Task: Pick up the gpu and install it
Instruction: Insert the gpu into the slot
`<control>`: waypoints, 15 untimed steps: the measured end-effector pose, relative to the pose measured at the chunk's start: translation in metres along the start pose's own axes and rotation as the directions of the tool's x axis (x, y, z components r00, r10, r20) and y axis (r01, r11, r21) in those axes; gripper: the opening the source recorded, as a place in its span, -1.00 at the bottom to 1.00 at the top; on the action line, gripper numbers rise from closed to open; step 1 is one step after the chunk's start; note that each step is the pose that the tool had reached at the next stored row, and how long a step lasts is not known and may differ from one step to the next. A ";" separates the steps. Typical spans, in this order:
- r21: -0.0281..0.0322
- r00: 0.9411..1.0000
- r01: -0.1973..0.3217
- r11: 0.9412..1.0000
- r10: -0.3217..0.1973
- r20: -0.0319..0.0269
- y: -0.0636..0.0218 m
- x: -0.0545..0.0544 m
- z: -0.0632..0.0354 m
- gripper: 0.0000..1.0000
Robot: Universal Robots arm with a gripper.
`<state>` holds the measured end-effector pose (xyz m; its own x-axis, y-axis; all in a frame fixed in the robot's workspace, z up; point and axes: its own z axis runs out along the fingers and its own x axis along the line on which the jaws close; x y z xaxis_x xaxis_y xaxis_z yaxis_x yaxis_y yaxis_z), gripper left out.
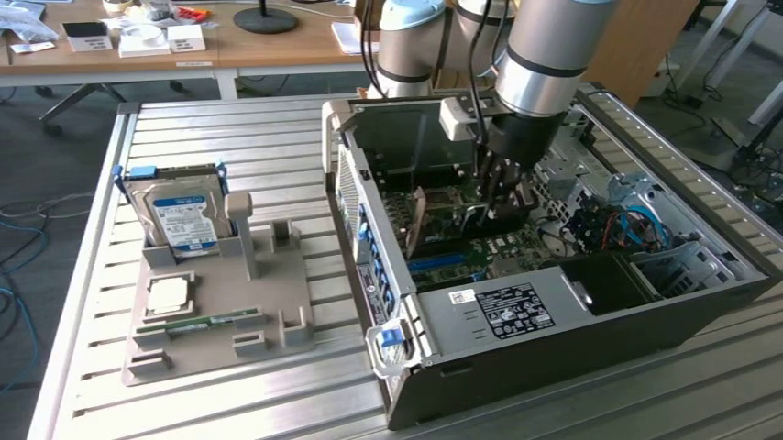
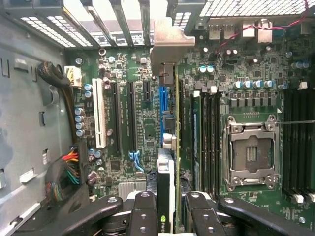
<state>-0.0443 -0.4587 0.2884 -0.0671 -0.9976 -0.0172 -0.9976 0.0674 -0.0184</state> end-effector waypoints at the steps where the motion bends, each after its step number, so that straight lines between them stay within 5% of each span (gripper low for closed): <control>1: 0.000 1.000 0.000 1.000 0.000 0.000 0.0005 0.000 0.0009 -0.47; 15: 0.000 1.000 0.000 1.000 0.000 0.000 0.0120 0.005 0.0084 -0.47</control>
<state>-0.0565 -0.4632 0.2798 -0.0669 -0.9976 -0.0172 -0.9976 0.0672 -0.0184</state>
